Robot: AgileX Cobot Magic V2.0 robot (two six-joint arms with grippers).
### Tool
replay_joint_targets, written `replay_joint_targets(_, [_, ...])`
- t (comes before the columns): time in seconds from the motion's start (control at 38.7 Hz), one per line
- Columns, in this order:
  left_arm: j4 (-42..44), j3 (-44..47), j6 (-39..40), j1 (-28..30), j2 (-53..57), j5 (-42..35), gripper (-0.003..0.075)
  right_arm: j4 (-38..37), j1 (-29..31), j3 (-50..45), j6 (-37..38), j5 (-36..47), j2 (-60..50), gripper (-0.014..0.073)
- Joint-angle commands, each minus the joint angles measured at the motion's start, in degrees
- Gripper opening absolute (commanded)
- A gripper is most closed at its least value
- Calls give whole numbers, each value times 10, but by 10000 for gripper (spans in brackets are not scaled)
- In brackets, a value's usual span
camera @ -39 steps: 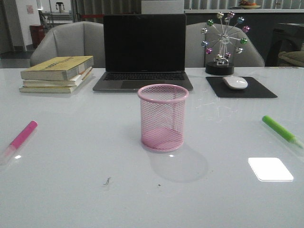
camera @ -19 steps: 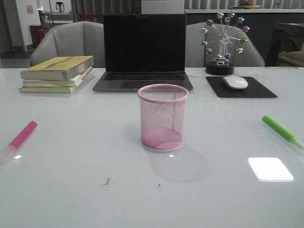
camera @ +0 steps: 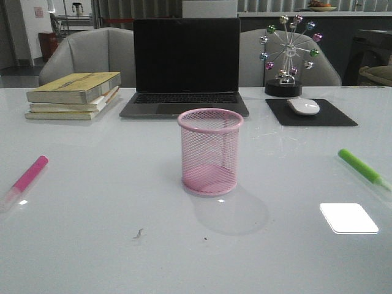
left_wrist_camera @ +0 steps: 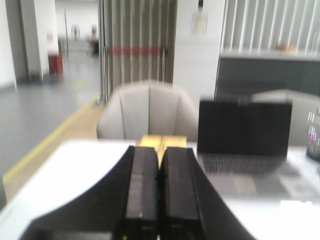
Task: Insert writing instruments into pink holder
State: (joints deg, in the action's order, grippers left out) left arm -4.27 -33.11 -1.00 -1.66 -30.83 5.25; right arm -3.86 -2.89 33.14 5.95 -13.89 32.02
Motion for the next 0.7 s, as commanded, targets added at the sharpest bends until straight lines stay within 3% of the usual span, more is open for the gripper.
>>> replay_joint_targets(0.0, [1,-20,6,-4,-55,-15,92,-9,0,21,1,17,50,57])
replay_joint_targets(0.13, [1,-20,6,-4,-122,-1,102,-9,0,21,1,-8,118,59])
replay_joint_targets(0.21, [1,-20,6,-4,-136,-2,175,-9,0,21,1,-11,136,69])
replay_joint_targets(0.26, [1,-20,6,-4,-136,-2,257,-9,0,21,1,-13,143,125])
replay_joint_targets(0.36, [0,-20,6,-4,-136,-2,399,-9,0,21,1,-13,147,354])
replay_joint_targets(0.41, [0,-20,6,-4,-136,-2,405,-9,0,21,1,-7,147,468])
replay_joint_targets(0.47, [0,-20,6,-4,-136,-2,405,-9,0,21,1,-6,147,517])
replay_joint_targets(0.67, [-17,-20,6,-4,-145,4,405,-9,0,17,1,-9,157,519])
